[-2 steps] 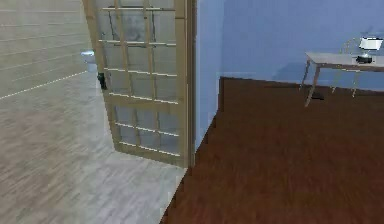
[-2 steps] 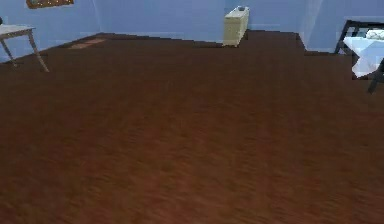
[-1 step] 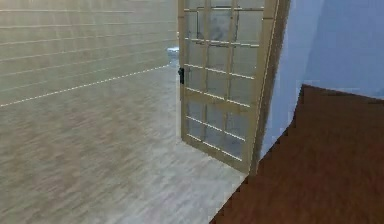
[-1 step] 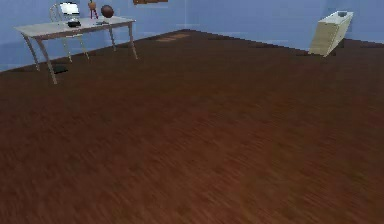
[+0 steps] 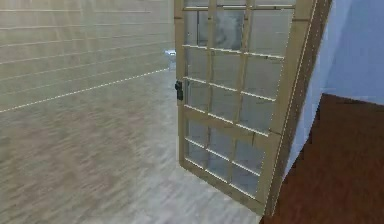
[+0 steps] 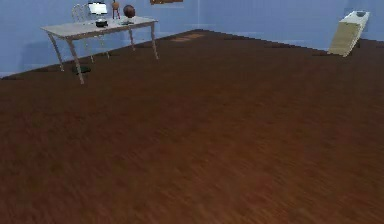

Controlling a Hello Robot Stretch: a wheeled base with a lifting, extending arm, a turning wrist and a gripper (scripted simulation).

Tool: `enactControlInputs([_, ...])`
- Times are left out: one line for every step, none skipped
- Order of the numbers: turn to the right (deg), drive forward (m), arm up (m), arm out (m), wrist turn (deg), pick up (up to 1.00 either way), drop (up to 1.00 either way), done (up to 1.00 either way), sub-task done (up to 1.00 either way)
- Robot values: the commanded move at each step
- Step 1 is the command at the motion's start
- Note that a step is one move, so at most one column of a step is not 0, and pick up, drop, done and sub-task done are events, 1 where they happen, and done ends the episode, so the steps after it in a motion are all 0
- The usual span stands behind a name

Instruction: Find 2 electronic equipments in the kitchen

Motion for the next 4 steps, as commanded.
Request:
enactControlInputs([-45.0,0.0,0.0,0.0,0.0,0.0,0.0,0.0,0.0])
enactControlInputs([-3.0,0.0,0.0,0.0,0.0,0.0,0.0,0.0,0.0])
enactControlInputs([0.0,1.0,0.0,0.0,0.0,0.0,0.0,0.0,0.0])
enactControlInputs([0.0,0.35,0.0,0.0,0.0,0.0,0.0,0.0,0.0])
